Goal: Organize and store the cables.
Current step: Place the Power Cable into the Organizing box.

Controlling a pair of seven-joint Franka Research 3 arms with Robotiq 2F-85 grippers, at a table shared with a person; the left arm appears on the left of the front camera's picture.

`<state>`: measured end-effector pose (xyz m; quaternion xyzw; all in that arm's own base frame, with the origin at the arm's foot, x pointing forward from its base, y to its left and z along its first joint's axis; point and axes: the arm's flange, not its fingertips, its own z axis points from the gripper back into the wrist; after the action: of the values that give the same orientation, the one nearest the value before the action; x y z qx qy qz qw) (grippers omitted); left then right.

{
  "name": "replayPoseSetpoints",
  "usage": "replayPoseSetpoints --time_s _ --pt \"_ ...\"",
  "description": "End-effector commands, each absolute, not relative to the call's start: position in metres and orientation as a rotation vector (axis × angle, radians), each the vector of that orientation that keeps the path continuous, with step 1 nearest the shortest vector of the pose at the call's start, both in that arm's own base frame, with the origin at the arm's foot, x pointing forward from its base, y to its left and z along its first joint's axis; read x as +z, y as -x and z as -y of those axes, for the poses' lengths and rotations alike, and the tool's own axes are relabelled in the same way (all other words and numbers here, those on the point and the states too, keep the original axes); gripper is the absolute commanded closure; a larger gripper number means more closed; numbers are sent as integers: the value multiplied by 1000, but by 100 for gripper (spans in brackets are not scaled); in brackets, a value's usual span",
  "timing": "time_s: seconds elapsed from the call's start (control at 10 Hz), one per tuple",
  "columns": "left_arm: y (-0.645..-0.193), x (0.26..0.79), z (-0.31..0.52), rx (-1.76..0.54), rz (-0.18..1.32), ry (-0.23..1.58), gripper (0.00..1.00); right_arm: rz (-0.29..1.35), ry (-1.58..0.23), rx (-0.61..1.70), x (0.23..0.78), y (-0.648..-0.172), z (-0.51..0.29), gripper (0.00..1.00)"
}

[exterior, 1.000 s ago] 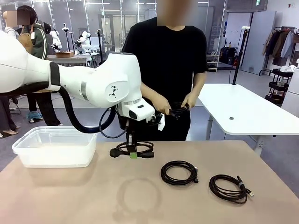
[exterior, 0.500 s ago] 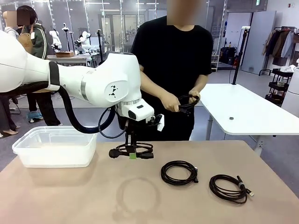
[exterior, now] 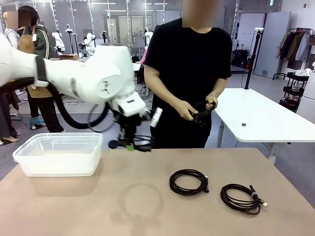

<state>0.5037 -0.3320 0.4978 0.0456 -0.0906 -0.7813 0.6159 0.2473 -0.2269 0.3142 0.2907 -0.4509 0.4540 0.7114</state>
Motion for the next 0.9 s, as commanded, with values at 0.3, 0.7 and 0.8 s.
replayPoseSetpoints --time_s 0.3,0.7,0.8 --pt "-541 514 147 -1811 380 -170 82 1014 -645 1002 317 -247 227 0" --pt "-581 476 48 -1751 314 -138 82 1014 -645 1002 317 -247 227 0" --pt "-588 464 36 -1737 303 -122 82 1014 -645 1002 317 -247 227 0"
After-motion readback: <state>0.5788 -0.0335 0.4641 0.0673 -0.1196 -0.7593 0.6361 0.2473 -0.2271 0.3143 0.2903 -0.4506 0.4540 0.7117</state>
